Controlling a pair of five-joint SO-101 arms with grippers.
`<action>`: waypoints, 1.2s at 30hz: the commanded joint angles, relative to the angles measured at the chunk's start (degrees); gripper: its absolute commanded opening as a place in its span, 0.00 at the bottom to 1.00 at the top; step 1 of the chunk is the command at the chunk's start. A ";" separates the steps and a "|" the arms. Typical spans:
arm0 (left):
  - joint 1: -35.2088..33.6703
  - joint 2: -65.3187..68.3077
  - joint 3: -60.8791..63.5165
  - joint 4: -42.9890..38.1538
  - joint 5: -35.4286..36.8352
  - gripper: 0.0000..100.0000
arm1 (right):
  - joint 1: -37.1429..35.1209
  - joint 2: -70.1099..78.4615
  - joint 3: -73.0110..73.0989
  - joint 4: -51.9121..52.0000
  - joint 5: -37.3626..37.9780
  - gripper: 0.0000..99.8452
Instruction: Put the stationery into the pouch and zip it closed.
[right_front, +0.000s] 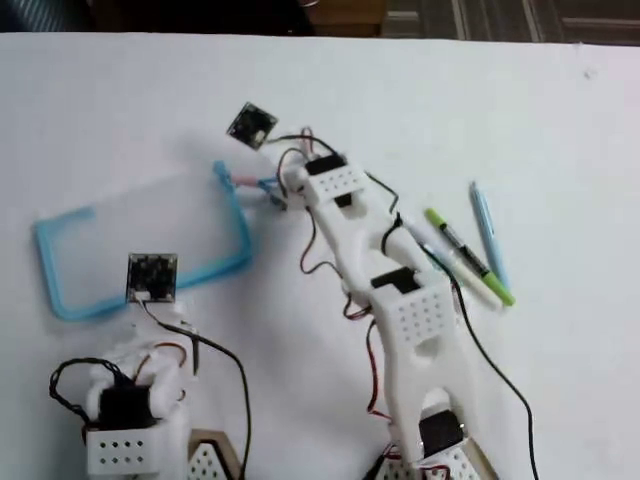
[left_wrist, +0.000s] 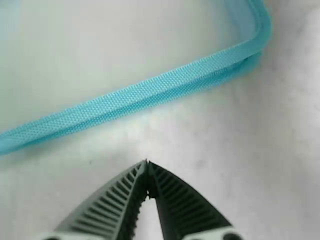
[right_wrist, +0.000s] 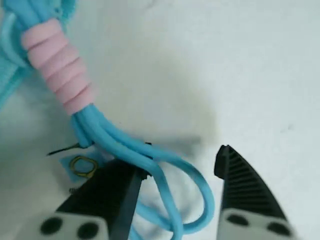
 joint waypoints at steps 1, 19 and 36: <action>0.48 0.13 -0.35 0.18 0.09 0.02 | 0.66 -0.57 -4.31 -0.92 0.97 0.21; 0.48 0.13 -0.35 0.18 0.09 0.02 | 1.19 15.52 -16.26 -12.53 5.63 0.05; 0.48 0.13 -0.35 0.18 0.09 0.02 | 1.89 -1.98 -23.56 -0.75 -26.55 0.02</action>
